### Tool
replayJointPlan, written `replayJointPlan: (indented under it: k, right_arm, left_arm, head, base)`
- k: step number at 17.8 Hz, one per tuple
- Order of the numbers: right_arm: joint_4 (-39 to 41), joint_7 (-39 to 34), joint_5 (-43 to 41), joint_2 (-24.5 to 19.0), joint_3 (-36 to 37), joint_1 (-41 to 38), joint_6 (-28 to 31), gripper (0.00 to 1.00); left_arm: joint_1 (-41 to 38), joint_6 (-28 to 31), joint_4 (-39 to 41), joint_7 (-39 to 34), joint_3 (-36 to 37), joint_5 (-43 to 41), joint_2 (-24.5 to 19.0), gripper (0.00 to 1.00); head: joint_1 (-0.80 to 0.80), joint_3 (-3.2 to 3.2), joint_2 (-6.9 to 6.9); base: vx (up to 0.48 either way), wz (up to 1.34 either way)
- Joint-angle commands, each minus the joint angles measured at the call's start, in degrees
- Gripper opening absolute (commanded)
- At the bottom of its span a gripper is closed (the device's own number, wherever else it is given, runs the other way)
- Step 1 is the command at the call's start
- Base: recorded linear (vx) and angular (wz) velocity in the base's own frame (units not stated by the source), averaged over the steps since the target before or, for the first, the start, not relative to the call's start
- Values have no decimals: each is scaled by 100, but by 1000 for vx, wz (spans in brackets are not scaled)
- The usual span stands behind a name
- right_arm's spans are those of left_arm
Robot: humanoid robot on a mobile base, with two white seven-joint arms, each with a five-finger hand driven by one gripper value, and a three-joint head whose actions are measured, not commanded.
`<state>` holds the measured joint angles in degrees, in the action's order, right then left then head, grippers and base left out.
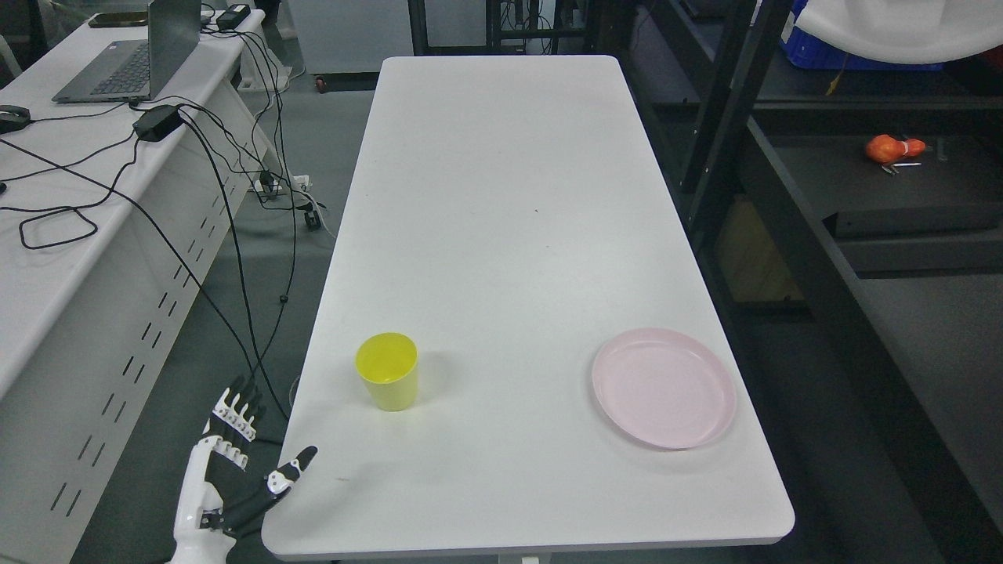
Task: Place yellow IKEA cup on middle right shelf
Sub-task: 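Reach the left hand toward the yellow cup on the table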
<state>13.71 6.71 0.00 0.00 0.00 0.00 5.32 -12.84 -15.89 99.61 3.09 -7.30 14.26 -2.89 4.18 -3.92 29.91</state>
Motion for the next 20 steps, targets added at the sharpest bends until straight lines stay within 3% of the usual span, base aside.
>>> replayJointPlan:
  k: [1,8,11,16,20]
  right_arm:
    - [0,-3,-141,100,-97,-79,5,99]
    - [0,-3,-141,100,-97,-79,5,99]
    - [0,-3,-141,100,-97,-79,5,99]
    - [0,-3,-141,100,-97,-79,5,99]
    - [0,-3,-141,100,-97,-79,5,99]
  left_arm:
    - [-17,42,-11,-1,-369,33,-45,99]
    - [413,95,-512,69,-299,190,87,98]
    - [931,559,-723,86,-185,464,157,97]
    - [1301,622,-785,166,728,464,157,98]
    - [1512,823,-846,157,1011,455,189,98]
  head:
    - [0,0,0]
    - [0,0,0]
    - [0,0,0]
    - [0,0,0]
    - [0,0,0]
  base:
    - [0,0]
    - [0,0]
    - [0,0]
    - [0,0]
    - [0,0]
